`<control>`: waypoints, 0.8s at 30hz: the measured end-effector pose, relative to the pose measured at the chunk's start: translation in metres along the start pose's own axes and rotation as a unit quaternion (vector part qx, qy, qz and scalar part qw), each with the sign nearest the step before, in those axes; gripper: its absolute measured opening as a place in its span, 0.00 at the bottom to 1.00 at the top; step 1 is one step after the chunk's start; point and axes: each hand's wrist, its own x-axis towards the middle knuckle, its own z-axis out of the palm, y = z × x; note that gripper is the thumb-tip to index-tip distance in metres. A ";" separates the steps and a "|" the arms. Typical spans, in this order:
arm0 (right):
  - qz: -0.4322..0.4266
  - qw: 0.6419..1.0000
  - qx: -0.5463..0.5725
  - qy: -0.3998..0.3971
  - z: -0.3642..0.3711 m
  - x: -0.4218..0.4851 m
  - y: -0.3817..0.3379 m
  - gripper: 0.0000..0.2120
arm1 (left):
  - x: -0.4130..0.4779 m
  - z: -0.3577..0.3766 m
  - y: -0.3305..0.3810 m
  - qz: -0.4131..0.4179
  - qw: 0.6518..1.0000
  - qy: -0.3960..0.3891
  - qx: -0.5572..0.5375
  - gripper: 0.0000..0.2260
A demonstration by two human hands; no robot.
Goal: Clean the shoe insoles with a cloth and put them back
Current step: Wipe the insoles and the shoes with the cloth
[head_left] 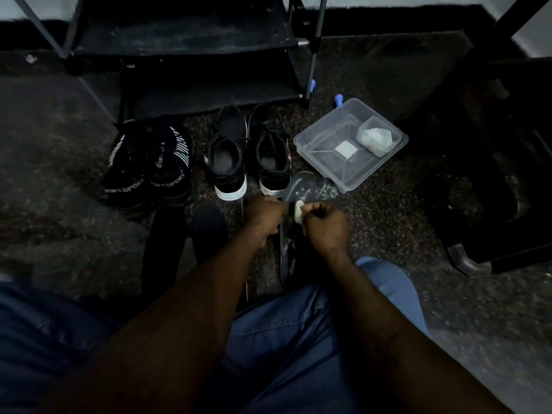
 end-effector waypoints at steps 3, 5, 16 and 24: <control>-0.035 0.999 0.002 0.003 -0.006 -0.010 -0.005 0.05 | -0.016 -0.012 0.000 -0.002 0.996 -0.046 -0.072 0.03; -0.075 0.997 -0.015 0.002 -0.010 -0.020 -0.012 0.03 | -0.028 -0.025 0.002 0.020 0.995 -0.059 -0.083 0.02; -0.200 0.980 0.008 -0.017 -0.011 -0.074 -0.086 0.10 | -0.087 -0.105 0.011 0.119 0.985 -0.033 -0.119 0.05; -0.213 0.977 -0.003 -0.003 0.008 -0.116 -0.107 0.07 | -0.136 -0.157 -0.004 0.121 0.975 -0.078 -0.168 0.08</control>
